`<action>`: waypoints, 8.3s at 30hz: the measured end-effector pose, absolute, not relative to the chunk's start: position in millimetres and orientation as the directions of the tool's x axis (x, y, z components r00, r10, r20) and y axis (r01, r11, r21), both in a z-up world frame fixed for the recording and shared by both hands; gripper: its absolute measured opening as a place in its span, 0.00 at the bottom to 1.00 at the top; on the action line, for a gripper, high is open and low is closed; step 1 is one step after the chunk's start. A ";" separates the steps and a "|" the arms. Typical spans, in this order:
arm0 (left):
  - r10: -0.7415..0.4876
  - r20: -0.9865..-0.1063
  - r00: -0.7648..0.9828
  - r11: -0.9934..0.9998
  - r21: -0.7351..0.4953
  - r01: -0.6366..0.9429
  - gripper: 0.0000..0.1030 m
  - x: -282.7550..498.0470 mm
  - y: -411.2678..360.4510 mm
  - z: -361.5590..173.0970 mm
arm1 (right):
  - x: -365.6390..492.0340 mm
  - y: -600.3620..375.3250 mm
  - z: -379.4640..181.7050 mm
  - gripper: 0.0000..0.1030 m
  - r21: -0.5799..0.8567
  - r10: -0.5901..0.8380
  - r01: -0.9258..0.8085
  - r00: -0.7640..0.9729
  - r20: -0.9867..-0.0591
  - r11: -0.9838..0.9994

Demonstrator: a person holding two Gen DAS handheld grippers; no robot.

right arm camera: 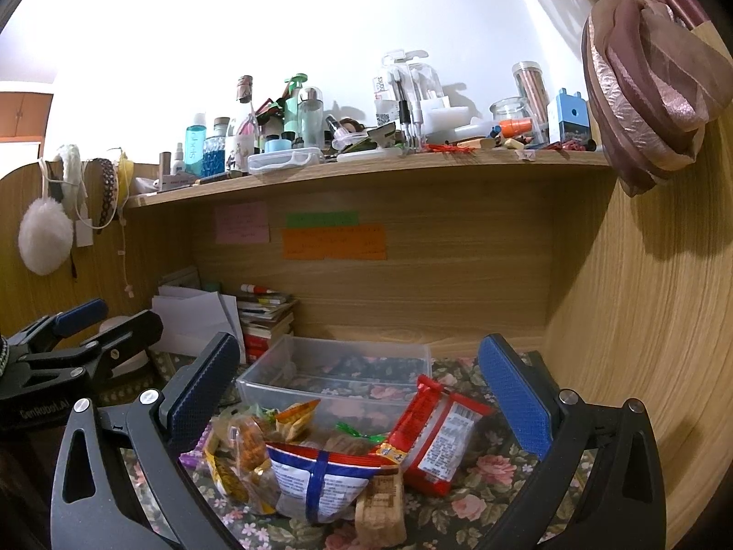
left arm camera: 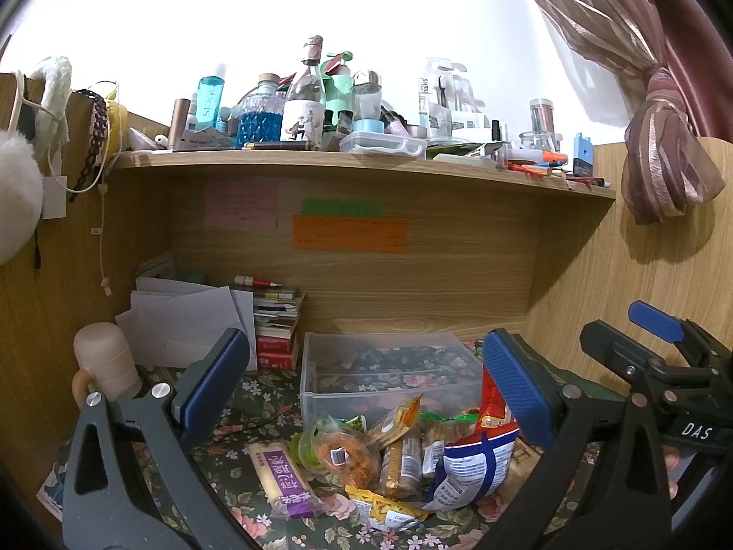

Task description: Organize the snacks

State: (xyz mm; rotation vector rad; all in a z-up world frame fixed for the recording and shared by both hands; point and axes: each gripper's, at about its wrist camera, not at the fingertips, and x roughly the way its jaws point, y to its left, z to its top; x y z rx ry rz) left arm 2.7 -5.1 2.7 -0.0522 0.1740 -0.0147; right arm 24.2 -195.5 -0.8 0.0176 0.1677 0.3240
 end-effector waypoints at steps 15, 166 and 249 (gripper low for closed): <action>-0.021 -0.169 0.985 0.999 -0.051 0.013 1.00 1.8 -7.9 4.1 | 22.4 -193.1 0.4 1.00 0.046 0.318 -0.315 0.934 -0.160 0.948; -0.087 -0.540 0.837 0.996 -0.026 0.086 0.21 235.2 26.7 -59.5 | 250.8 -159.1 -65.4 0.32 0.010 0.308 -0.378 0.739 -0.599 0.926; -0.082 -0.703 0.706 0.996 -0.089 0.026 0.39 150.0 65.2 -158.2 | 173.8 -205.5 -134.4 0.42 0.058 0.286 -0.359 0.624 -0.728 0.932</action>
